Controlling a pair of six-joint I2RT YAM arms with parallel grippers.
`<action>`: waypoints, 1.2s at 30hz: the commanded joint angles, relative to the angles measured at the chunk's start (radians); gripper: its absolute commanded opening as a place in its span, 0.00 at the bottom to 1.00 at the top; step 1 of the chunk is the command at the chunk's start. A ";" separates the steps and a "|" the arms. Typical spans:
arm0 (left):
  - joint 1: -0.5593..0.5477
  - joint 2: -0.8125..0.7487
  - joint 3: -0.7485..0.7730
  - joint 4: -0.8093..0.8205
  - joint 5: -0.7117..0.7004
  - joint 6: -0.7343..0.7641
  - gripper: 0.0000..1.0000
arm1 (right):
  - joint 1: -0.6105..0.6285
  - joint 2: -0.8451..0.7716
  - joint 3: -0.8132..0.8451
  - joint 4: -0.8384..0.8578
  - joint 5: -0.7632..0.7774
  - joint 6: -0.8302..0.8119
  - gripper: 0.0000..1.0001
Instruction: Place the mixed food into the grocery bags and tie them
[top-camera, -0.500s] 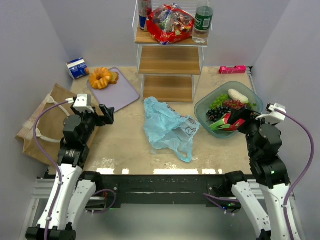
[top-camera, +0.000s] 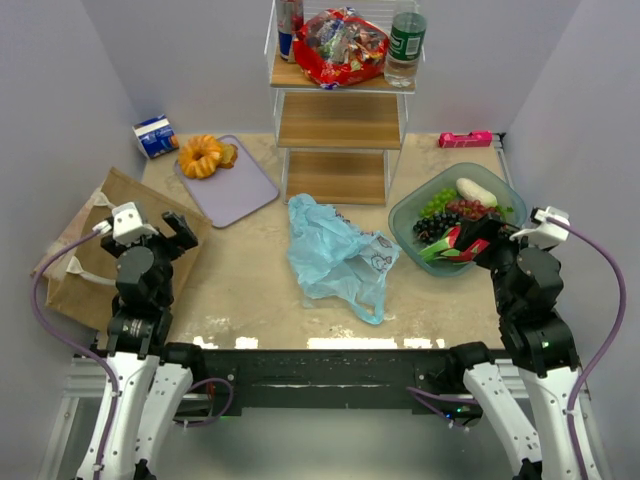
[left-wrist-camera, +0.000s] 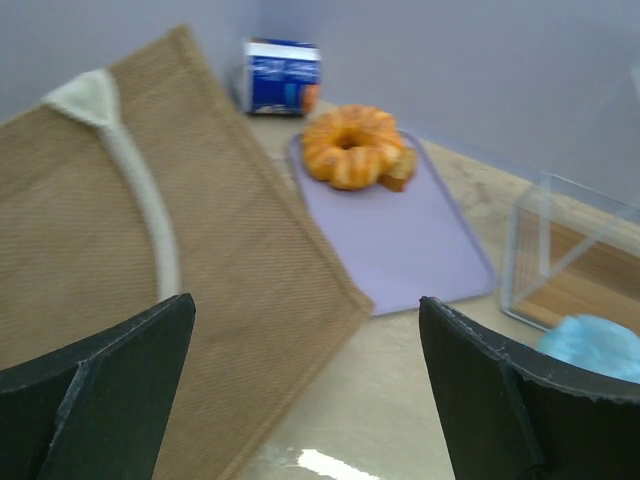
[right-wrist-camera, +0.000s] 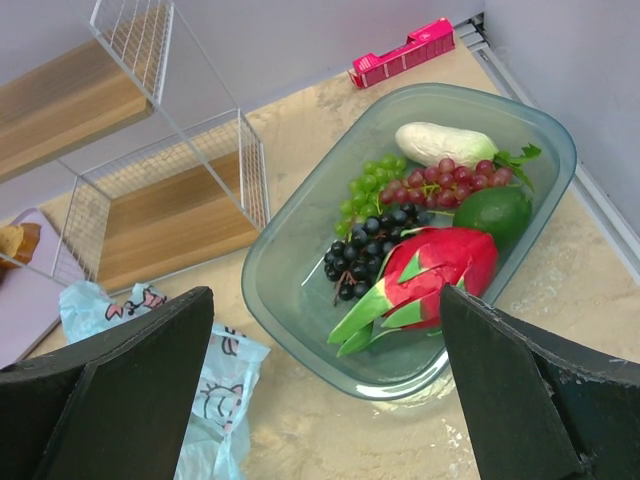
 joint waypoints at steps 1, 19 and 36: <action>0.005 0.033 0.067 -0.093 -0.400 0.016 1.00 | -0.002 0.023 0.009 0.004 -0.013 -0.008 0.99; 0.079 0.288 0.281 0.005 -0.673 0.250 1.00 | -0.004 0.132 0.035 -0.030 -0.044 -0.018 0.99; 0.464 0.604 0.554 -0.276 0.085 0.332 1.00 | -0.004 0.193 0.067 -0.037 -0.042 -0.012 0.99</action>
